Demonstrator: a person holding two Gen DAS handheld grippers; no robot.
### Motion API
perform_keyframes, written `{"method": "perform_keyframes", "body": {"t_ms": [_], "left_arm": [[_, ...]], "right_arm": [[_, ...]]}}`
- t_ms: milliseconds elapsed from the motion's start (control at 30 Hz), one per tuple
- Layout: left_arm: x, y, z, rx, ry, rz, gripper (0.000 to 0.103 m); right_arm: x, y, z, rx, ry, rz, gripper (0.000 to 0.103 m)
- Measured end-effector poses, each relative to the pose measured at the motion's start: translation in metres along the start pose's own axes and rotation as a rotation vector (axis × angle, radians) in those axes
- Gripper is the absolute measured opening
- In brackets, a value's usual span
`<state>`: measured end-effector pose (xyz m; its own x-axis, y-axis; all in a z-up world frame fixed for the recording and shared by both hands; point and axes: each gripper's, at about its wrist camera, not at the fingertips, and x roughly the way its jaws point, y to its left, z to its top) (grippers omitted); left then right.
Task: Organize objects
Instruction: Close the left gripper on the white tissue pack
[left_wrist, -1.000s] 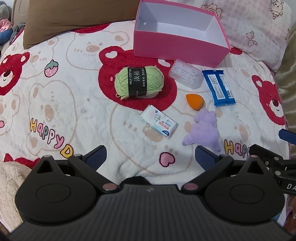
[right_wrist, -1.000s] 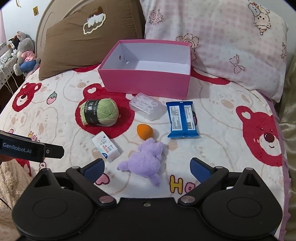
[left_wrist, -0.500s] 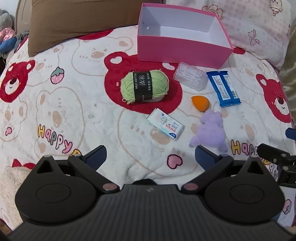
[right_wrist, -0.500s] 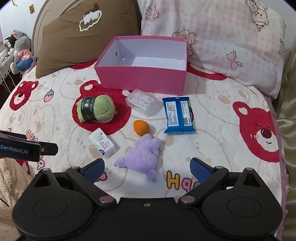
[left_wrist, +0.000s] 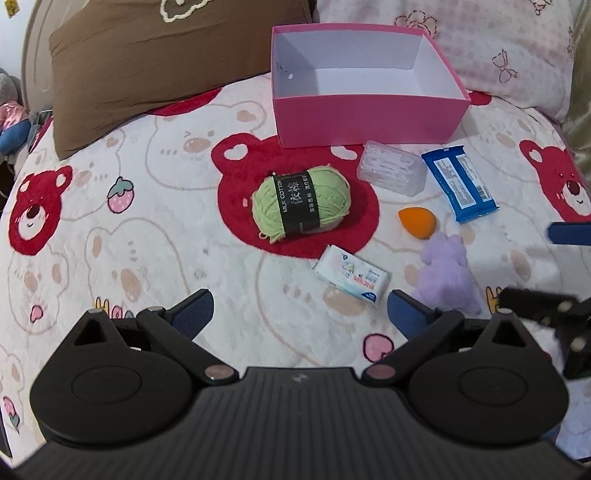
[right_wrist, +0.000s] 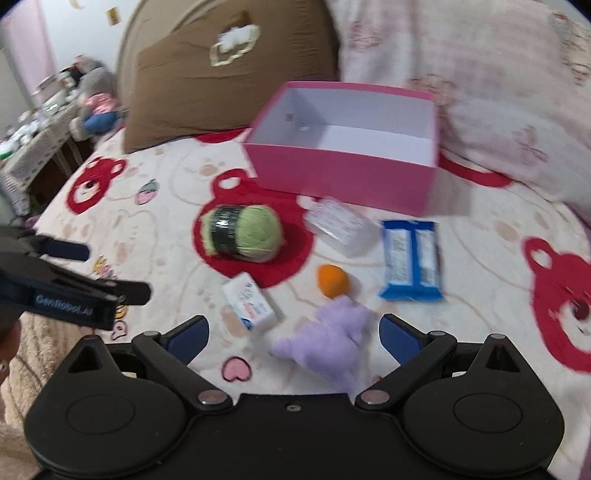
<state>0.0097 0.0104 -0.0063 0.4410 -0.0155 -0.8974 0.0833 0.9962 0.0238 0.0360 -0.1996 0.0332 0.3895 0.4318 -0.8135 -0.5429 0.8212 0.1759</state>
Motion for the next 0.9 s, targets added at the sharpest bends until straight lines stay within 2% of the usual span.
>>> {"method": "perform_keyframes", "body": {"t_ms": [167, 367, 433, 500, 567, 667, 800, 900], "left_arm": [[0.018, -0.001, 0.000, 0.052, 0.006, -0.035, 0.100], [0.039, 0.002, -0.001, 0.090, -0.009, -0.035, 0.101], [0.050, 0.008, 0.001, 0.068, 0.011, -0.043, 0.101], [0.060, 0.015, 0.001, 0.030, 0.022, -0.048, 0.101], [0.069, 0.018, 0.001, 0.016, 0.031, -0.063, 0.101], [0.081, 0.019, 0.002, 0.011, 0.031, -0.109, 0.101], [0.099, 0.013, 0.001, -0.013, 0.028, -0.173, 0.100], [0.114, 0.009, -0.003, -0.050, 0.031, -0.236, 0.099]], "right_arm": [[0.034, 0.005, 0.005, -0.030, 0.040, 0.096, 0.100], [0.069, 0.016, 0.003, -0.124, 0.096, 0.131, 0.098], [0.079, 0.018, 0.002, -0.161, 0.110, 0.167, 0.098], [0.083, 0.017, 0.000, -0.203, 0.078, 0.237, 0.097], [0.088, 0.019, -0.002, -0.251, 0.064, 0.272, 0.097], [0.101, 0.025, -0.003, -0.310, 0.066, 0.263, 0.097], [0.129, 0.032, -0.010, -0.363, 0.067, 0.186, 0.095], [0.150, 0.036, -0.015, -0.386, 0.079, 0.151, 0.084]]}}
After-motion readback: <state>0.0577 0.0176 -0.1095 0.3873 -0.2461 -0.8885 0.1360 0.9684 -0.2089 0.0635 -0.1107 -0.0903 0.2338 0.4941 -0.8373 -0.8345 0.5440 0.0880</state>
